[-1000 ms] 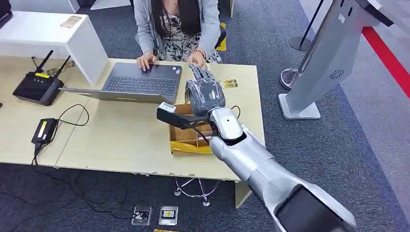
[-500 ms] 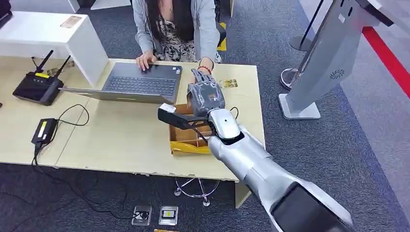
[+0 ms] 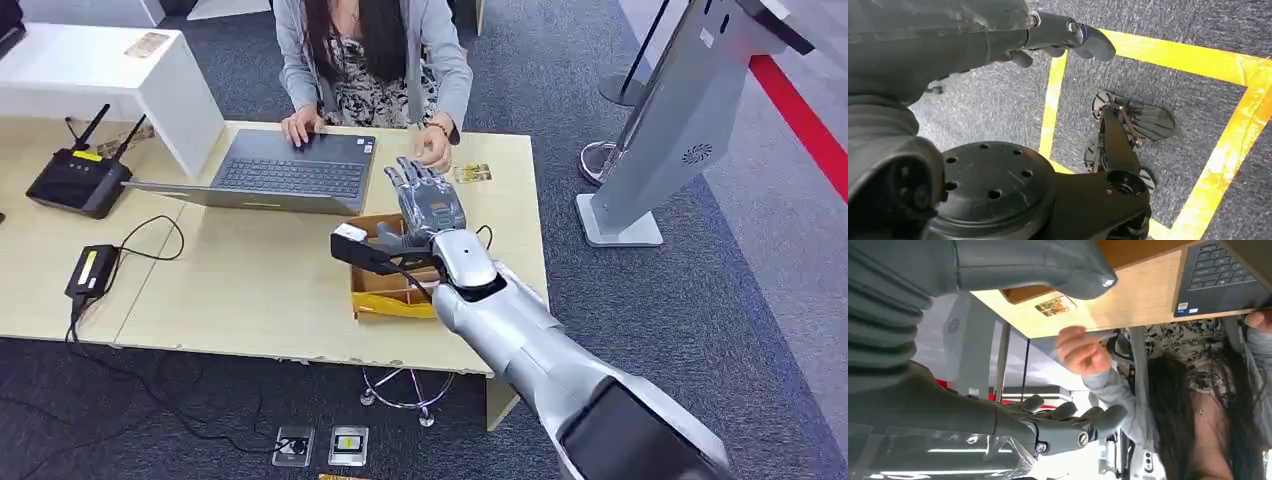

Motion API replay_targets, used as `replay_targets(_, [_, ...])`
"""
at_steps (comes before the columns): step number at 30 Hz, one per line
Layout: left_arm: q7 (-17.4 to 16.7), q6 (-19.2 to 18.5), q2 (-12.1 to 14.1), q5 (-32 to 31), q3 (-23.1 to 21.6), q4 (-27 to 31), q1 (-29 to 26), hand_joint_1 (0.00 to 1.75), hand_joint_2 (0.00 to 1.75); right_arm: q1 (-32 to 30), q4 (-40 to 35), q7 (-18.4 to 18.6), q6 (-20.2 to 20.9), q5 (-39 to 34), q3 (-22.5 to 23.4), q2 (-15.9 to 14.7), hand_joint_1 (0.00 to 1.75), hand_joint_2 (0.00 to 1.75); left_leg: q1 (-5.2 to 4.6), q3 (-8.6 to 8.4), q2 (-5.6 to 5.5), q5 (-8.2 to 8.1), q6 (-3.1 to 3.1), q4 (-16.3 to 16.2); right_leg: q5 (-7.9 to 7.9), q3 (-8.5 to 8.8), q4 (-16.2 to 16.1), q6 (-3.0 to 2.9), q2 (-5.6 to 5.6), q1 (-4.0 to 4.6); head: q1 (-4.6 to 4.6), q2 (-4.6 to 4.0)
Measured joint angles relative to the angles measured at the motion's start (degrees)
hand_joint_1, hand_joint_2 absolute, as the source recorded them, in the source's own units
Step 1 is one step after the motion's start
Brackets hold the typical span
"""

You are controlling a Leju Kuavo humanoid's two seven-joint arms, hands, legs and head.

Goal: Pass the card to the sensor for recognition and then transmit it.

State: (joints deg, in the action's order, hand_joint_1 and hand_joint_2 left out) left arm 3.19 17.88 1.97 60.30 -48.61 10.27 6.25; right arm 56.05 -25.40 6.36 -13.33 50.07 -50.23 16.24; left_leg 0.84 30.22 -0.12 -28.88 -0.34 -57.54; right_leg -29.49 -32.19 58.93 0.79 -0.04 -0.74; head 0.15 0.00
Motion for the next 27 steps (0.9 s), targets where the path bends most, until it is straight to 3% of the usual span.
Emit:
replay_targets(9, [-0.48, 1.84, 0.00, 0.68, -0.50, 0.00, -0.01, 0.00, 0.00, 0.13, 0.00, -0.04, -3.92, -6.06, 1.42, -1.34, 0.00, 0.00, 0.00, -0.03, 0.01, 0.00, 0.00, -0.02, 0.00, -0.03, -0.02, 0.00, 0.00, 0.00, 0.02, -0.02])
replay_targets(13, [-1.33, 2.99, -0.20, 1.33, -0.52, 0.00, -0.07, 0.00, 0.00, 1.08, 0.31, -0.44, -4.85, -13.18, 5.24, -5.20, 0.00, 0.00, -0.03, -0.02, -0.03, 0.00, 0.00, -0.05, 0.02, 0.02, -0.03, 0.02, -0.09, -0.03, 0.02, -0.02])
replay_targets(17, [-1.88, 2.38, -0.22, 2.31, -0.52, 0.00, -0.17, 0.00, 0.00, 1.91, 1.03, 1.60, -5.16, -17.85, 9.50, -9.55, 0.00, 0.00, -0.05, -0.01, 0.05, 0.00, 0.01, -0.08, 0.10, -0.04, -0.04, 0.03, 0.01, -0.06, -0.02, -0.02])
replay_targets(24, [-3.69, 4.50, -0.31, 3.04, -0.52, 0.00, -0.15, 0.00, 0.00, 2.19, 2.47, 5.24, -4.40, -20.22, 15.10, -16.58, 0.00, 0.00, -0.04, -0.01, 0.05, 0.00, 0.01, -0.09, 0.10, -0.07, -0.04, 0.03, 0.01, -0.05, -0.02, -0.02])
replay_targets(27, [-5.14, 7.79, -0.70, 3.06, -0.52, 0.00, -0.13, 0.00, 0.00, 2.10, 3.43, 7.67, -3.15, -19.82, 16.42, -19.17, 0.00, 0.00, -0.03, 0.00, 0.07, -0.01, 0.01, -0.08, 0.10, -0.08, -0.04, 0.03, 0.01, -0.05, 0.00, -0.02])
